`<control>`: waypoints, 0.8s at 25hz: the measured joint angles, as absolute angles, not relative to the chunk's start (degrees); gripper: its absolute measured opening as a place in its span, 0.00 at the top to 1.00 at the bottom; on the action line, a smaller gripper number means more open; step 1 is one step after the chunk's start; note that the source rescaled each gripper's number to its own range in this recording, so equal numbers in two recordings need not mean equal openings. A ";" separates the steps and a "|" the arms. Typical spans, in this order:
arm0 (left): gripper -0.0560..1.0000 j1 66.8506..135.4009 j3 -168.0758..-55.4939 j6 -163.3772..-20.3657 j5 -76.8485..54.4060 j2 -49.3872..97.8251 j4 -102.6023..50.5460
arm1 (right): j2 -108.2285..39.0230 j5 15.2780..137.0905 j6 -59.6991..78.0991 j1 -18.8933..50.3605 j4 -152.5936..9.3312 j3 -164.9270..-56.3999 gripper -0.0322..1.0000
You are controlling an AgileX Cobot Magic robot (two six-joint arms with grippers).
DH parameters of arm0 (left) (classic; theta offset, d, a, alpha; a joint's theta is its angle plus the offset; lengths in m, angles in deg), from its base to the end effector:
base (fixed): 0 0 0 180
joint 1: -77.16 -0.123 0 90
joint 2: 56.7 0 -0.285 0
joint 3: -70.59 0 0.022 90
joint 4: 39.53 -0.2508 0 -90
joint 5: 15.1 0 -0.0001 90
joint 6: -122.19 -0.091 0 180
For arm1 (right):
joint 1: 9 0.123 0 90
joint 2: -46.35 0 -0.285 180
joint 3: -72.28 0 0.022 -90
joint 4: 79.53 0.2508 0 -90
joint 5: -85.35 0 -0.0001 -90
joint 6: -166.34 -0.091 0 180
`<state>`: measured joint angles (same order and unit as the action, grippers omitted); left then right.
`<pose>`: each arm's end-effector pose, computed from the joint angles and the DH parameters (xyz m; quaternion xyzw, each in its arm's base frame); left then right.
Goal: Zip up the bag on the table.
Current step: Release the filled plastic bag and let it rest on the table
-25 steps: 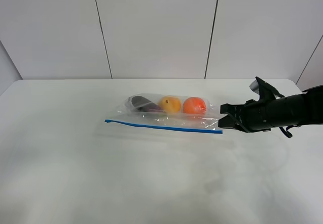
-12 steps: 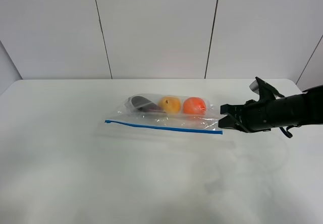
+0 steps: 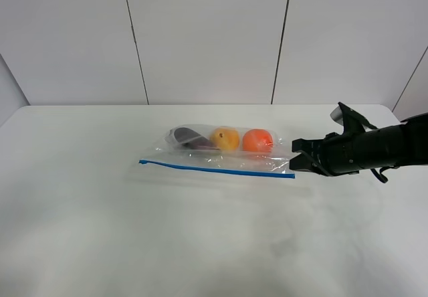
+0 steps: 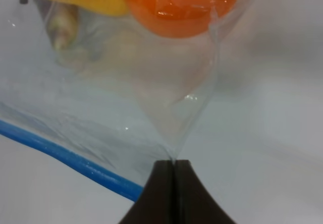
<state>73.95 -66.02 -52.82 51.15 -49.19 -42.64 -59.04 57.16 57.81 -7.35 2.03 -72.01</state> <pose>-0.0212 0.0033 0.2940 -0.0646 0.8506 0.0188 0.5215 0.2943 0.0511 0.1501 -0.0118 0.9298 0.2555 0.2645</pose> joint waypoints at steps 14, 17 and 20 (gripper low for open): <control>0.30 73.95 -65.39 -52.82 51.36 -49.23 -42.64 | -59.04 57.54 57.81 -7.35 1.92 -72.01 0.97; 0.30 73.95 -65.39 -52.82 51.36 -49.23 -42.64 | -59.04 57.82 57.81 -7.35 1.92 -72.01 0.97; 0.30 73.95 -65.39 -52.82 51.36 -49.23 -42.64 | -59.04 57.82 57.81 -7.35 1.92 -72.01 0.96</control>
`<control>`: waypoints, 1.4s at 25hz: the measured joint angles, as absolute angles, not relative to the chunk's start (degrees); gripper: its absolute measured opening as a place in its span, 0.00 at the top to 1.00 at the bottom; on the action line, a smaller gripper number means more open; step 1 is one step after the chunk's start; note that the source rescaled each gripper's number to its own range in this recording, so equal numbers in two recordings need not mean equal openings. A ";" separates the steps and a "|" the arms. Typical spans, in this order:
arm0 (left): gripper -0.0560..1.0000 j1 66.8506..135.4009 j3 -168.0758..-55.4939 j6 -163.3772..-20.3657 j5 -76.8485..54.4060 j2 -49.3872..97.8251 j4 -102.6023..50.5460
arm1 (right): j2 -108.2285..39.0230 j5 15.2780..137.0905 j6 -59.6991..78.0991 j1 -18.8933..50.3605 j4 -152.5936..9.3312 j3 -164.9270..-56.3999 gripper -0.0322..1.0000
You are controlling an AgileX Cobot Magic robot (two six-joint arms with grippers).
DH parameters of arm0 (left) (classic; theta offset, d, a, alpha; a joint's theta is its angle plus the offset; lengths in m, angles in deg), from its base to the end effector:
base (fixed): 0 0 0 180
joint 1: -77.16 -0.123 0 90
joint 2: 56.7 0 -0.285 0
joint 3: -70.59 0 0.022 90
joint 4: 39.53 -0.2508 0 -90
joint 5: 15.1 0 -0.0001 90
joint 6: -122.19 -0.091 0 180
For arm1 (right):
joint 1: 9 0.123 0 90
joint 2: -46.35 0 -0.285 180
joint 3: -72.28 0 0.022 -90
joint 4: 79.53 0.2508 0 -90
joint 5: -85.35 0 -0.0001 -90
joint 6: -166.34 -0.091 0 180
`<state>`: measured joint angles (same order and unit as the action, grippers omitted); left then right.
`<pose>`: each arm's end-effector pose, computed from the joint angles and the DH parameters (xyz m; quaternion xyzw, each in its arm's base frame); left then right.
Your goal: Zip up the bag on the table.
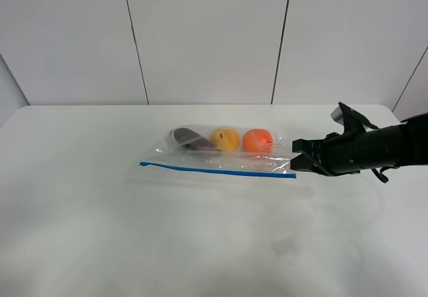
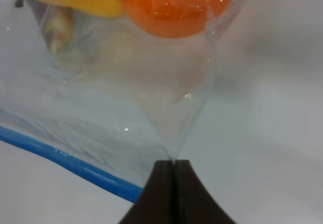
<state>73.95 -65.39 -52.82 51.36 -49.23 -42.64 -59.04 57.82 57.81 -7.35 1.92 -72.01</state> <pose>-0.0200 0.0034 0.2908 -0.0648 0.8542 0.0189 0.5156 0.2947 0.0502 0.1497 -0.0108 0.9309 0.2501 0.2661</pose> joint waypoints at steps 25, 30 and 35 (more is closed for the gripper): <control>0.30 73.95 -65.39 -52.82 51.36 -49.23 -42.64 | -58.27 74.33 58.55 -7.35 -5.27 -72.01 0.00; 0.30 73.95 -65.39 -52.82 51.36 -49.23 -42.64 | -54.65 82.82 52.32 -7.35 -11.30 -71.98 0.00; 0.30 73.95 -65.39 -52.82 51.36 -49.23 -42.64 | -52.28 84.22 47.07 -7.41 -15.68 -71.98 0.00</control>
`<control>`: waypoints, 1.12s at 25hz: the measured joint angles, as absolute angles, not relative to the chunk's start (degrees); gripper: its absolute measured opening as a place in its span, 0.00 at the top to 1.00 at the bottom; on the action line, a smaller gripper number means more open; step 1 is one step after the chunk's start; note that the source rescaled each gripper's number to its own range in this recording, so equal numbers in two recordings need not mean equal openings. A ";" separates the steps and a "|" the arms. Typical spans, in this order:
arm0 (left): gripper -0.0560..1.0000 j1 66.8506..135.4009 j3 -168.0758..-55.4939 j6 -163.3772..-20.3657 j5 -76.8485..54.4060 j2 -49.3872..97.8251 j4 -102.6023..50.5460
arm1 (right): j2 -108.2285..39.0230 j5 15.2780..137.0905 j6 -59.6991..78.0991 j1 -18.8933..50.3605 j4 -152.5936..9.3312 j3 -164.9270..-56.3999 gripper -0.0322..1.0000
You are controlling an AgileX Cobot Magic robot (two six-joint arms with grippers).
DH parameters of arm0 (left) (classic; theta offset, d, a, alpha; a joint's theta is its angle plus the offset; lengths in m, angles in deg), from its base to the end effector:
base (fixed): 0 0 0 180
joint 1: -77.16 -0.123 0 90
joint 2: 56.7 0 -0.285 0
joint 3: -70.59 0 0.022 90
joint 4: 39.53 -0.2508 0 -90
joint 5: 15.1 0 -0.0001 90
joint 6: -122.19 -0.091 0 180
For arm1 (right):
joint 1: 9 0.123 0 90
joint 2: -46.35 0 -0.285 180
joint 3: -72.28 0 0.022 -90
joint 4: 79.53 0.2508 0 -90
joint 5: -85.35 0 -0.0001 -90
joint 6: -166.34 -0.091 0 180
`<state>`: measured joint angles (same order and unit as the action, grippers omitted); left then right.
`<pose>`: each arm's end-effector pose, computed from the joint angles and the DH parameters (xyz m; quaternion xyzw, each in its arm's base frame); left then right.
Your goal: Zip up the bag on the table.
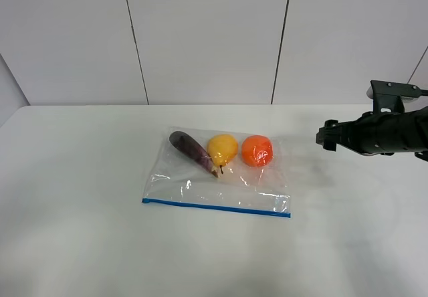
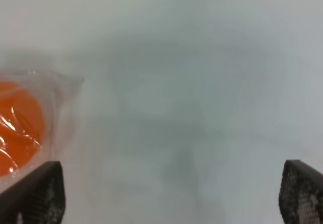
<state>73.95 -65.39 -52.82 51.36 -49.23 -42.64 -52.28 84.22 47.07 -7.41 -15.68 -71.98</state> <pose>-0.0200 0.0034 0.2908 -0.0648 0.8542 0.0189 0.5156 0.3017 0.0101 0.1809 0.0089 0.9234 0.0239 0.3831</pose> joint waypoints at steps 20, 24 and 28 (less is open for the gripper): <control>0.30 73.95 -65.39 -52.82 51.36 -49.23 -42.64 | -51.39 70.19 25.75 -16.19 -41.61 -72.58 0.00; 0.30 73.95 -65.39 -52.82 51.36 -49.23 -42.64 | -51.02 60.38 12.87 -16.19 -56.49 -78.27 0.00; 0.30 73.95 -65.39 -52.82 51.36 -49.23 -42.64 | -50.83 52.26 2.50 -16.19 -68.67 -83.40 0.00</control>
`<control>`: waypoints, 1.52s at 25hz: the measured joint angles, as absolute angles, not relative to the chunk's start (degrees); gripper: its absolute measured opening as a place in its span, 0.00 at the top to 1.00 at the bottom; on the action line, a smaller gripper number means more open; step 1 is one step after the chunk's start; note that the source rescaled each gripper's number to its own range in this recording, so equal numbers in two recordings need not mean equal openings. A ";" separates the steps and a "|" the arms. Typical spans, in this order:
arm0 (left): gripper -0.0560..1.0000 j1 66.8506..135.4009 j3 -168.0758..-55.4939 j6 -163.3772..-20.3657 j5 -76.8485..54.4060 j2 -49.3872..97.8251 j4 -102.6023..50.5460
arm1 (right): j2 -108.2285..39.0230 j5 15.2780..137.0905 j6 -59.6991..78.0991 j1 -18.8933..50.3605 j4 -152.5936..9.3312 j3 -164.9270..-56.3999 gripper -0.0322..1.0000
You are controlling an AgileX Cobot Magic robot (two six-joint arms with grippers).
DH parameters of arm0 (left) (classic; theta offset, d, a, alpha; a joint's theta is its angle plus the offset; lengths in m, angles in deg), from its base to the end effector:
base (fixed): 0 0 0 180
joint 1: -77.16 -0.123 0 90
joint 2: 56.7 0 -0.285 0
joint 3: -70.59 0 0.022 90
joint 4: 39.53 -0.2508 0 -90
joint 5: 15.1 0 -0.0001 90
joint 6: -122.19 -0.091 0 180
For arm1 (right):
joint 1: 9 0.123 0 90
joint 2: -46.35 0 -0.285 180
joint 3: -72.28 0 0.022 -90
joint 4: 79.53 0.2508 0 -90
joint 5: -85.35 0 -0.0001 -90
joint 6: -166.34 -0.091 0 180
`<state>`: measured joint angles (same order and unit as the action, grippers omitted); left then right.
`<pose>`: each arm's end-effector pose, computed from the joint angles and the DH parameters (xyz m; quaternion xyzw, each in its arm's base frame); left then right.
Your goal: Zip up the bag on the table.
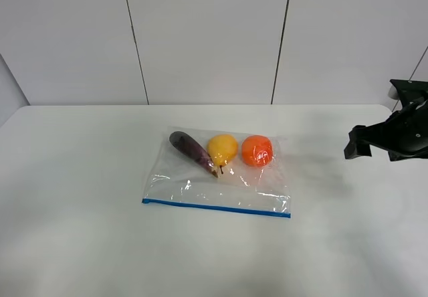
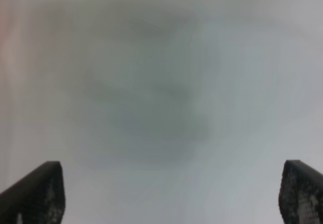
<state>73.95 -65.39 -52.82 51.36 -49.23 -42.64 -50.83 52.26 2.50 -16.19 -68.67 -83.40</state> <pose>-0.0200 0.0034 0.2908 -0.0648 0.8542 0.0189 0.5156 0.2992 -0.0283 0.2120 -0.0102 0.9733 0.0221 0.2281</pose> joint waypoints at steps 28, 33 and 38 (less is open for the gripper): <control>0.30 73.95 -65.39 -52.82 51.36 -49.23 -42.64 | -18.31 32.76 -1.18 -16.19 -71.96 -84.11 0.00; 0.30 73.95 -65.39 -52.82 51.36 -49.23 -42.64 | -10.43 27.80 -3.56 -16.19 -71.96 -84.11 0.00; 0.30 73.95 -65.39 -52.82 51.36 -49.23 -42.64 | -2.75 25.72 -6.92 -16.19 -71.96 -84.11 0.00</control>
<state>73.95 -65.39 -52.82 51.36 -49.23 -42.64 -2.75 25.72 -6.92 -16.19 -71.96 -84.11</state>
